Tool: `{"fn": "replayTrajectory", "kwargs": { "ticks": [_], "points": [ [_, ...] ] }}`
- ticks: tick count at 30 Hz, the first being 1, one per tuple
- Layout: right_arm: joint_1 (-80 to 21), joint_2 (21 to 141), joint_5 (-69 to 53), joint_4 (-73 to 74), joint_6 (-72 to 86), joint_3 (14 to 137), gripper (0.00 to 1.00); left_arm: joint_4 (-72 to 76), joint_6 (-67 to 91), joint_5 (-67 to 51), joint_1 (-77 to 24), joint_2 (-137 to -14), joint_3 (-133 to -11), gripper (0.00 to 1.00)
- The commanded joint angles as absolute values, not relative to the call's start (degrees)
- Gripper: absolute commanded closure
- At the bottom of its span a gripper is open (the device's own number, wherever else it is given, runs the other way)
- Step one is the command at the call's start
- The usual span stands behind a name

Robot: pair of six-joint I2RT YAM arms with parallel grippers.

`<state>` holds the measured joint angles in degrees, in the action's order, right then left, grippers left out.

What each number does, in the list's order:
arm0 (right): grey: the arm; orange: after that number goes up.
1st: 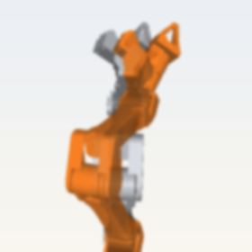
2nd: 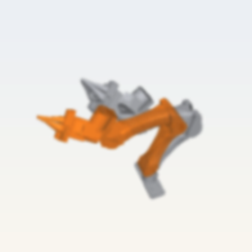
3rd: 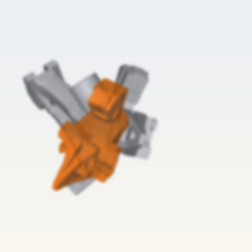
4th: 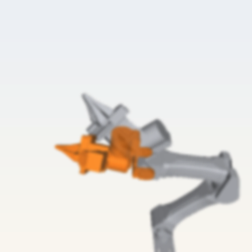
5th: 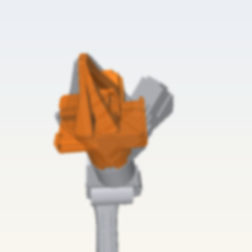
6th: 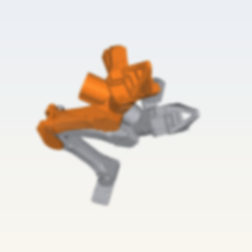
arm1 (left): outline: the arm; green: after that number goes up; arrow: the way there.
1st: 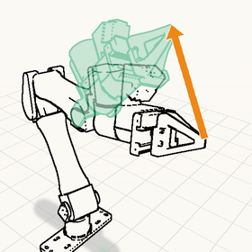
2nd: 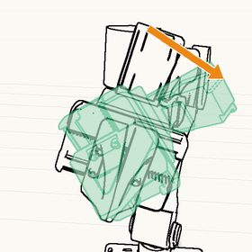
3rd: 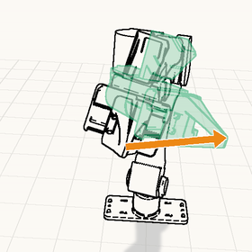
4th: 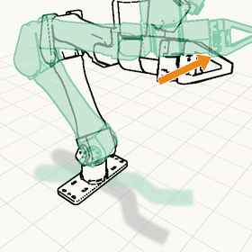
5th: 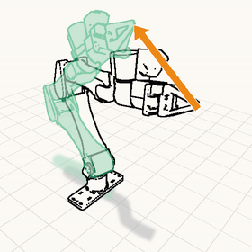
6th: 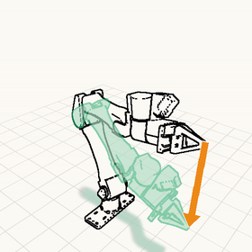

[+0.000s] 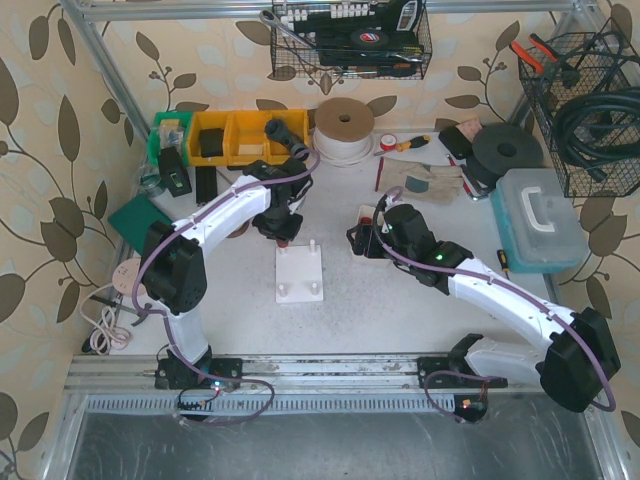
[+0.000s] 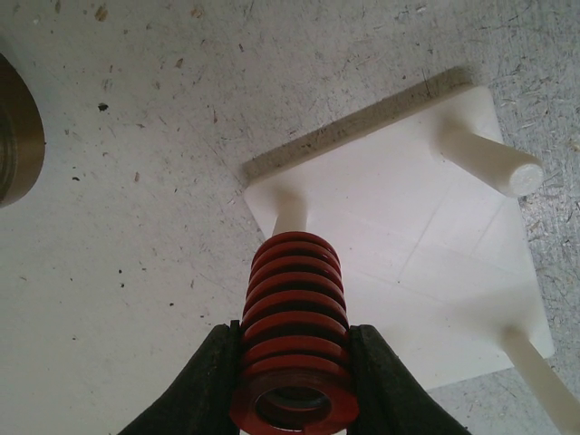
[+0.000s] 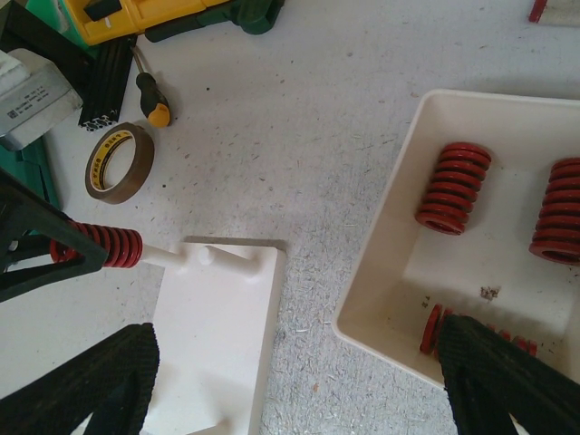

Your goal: Install the large spring

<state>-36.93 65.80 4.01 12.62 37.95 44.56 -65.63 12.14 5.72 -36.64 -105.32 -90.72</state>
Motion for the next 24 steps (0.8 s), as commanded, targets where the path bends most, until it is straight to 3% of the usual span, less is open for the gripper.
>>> {"fn": "replayTrajectory", "kwargs": {
  "ticks": [1,24],
  "points": [
    [-36.7,66.2,3.2,12.0,38.4,44.1,0.17,-65.1,11.3,6.1,-35.7,-105.1,-90.5,1.00],
    [-36.6,66.1,3.2,11.9,38.5,43.9,0.17,-62.8,10.8,3.9,-34.7,-108.6,-89.6,1.00]
  ]
}}
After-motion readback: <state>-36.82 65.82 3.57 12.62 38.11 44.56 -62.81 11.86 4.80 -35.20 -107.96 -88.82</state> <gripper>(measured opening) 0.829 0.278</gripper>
